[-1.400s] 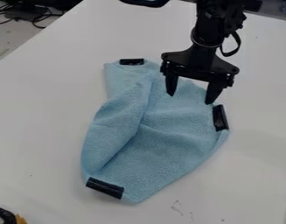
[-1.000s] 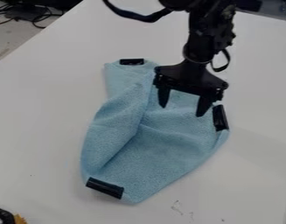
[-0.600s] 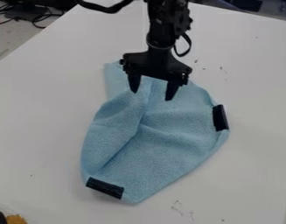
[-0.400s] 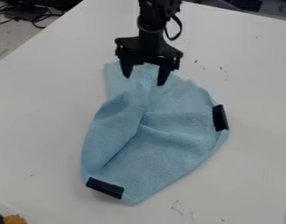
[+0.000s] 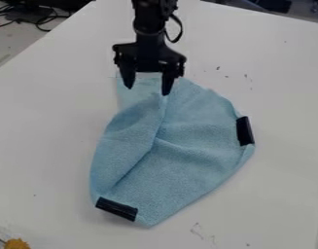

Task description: Unfold the cloth from right to left

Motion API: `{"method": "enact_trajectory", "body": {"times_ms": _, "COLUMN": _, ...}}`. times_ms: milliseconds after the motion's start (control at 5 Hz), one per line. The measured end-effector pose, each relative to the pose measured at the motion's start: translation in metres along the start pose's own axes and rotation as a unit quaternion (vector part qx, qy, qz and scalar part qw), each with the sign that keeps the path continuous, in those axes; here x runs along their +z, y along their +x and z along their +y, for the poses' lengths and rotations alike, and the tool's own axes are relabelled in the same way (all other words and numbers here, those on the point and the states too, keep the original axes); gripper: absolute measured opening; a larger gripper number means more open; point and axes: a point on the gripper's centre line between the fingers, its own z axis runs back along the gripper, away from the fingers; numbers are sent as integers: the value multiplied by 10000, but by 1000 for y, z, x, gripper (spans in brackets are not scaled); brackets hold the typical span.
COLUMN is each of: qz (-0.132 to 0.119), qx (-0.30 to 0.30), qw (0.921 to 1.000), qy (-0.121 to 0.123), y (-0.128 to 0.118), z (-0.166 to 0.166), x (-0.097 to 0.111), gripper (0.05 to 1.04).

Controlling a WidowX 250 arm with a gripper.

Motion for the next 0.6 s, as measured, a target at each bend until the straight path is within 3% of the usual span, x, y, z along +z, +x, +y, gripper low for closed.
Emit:
{"method": "enact_trajectory", "body": {"times_ms": 400, "qz": 37, "qx": 201, "qw": 9994, "qy": -278, "y": -9, "z": 7, "x": -20, "gripper": 948}}
{"method": "enact_trajectory", "body": {"times_ms": 600, "qz": 21, "qx": 147, "qw": 9995, "qy": -281, "y": -8, "z": 7, "x": -20, "gripper": 661}}
